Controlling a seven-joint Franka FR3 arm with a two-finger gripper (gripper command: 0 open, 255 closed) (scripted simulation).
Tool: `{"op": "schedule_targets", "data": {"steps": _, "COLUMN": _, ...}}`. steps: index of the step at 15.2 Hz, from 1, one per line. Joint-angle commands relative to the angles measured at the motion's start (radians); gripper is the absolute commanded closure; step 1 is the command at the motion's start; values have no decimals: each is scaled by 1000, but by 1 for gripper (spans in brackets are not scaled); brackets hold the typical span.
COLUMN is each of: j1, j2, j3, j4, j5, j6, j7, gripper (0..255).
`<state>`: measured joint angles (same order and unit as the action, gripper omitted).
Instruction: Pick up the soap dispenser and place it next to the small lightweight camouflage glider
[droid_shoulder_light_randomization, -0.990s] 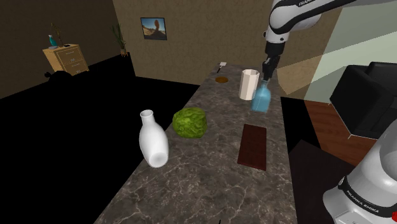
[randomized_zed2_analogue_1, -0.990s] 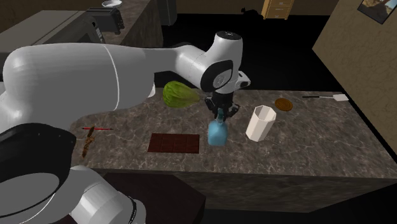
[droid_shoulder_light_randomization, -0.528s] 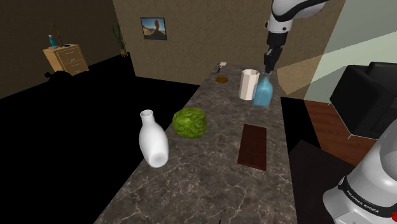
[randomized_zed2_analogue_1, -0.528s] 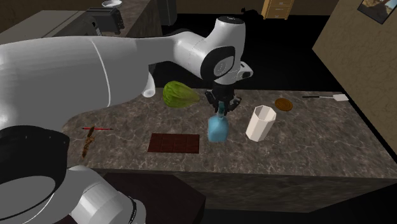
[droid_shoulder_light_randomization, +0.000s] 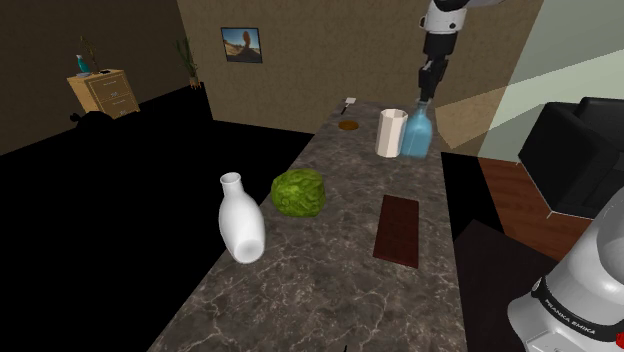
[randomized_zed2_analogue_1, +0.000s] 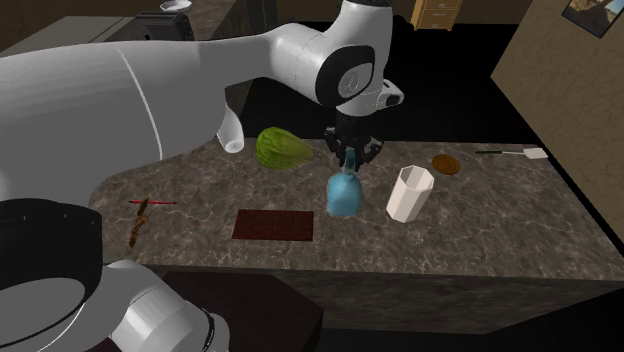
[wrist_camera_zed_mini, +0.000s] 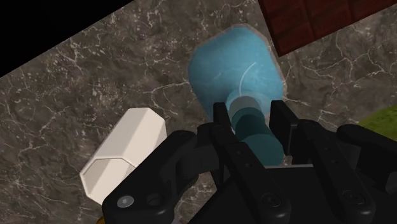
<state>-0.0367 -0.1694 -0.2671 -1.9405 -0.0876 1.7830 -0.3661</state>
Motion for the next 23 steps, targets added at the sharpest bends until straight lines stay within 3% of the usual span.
{"op": "schedule_targets", "data": {"steps": 1, "j1": 1, "j2": 0, "j3": 2, "j4": 30, "j5": 1, "j6": -29, "j7": 0, "gripper": 255}}
{"op": "schedule_targets", "data": {"steps": 23, "j1": 3, "j2": 73, "j3": 0, "j4": 409, "j5": 21, "j6": -338, "j7": -26, "gripper": 255}}
